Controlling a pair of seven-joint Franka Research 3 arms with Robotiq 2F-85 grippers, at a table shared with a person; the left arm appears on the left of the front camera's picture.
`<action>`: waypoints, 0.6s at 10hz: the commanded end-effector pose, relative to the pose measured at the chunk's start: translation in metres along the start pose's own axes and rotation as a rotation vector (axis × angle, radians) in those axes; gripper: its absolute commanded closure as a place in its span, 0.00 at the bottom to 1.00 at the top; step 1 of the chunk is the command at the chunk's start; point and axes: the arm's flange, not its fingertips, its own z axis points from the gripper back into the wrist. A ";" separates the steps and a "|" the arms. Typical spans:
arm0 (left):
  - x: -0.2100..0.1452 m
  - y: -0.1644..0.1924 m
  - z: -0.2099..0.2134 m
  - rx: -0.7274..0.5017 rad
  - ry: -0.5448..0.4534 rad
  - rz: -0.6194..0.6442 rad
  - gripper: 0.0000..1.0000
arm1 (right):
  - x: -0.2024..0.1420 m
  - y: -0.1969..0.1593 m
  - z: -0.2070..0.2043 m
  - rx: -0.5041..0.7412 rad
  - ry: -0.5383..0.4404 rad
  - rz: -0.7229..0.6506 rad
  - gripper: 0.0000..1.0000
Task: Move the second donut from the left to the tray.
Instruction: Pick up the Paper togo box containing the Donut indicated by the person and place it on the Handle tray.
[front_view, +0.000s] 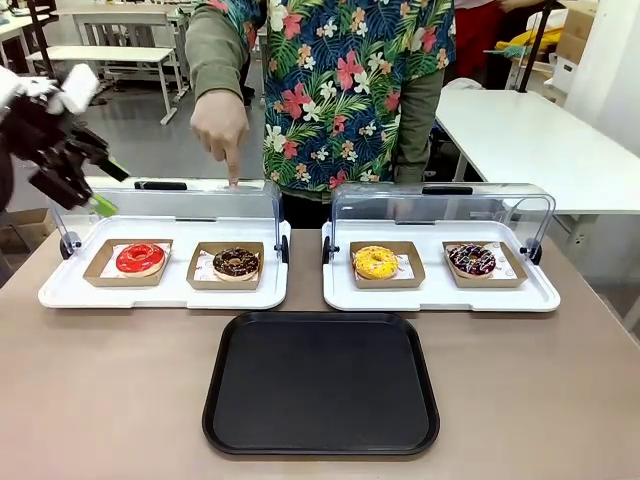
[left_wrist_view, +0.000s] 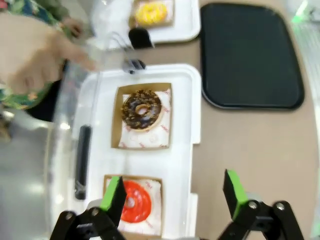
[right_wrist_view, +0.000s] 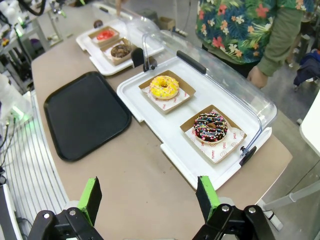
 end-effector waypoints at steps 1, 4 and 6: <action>0.017 -0.024 -0.022 0.017 0.097 -0.028 0.00 | 0.002 -0.002 0.001 0.002 -0.033 0.022 0.00; 0.041 -0.032 -0.072 0.078 0.217 -0.097 0.00 | 0.002 -0.002 0.001 0.002 -0.033 0.022 0.00; 0.045 -0.026 -0.097 0.075 0.256 -0.112 0.00 | 0.002 -0.002 0.001 0.002 -0.033 0.022 0.00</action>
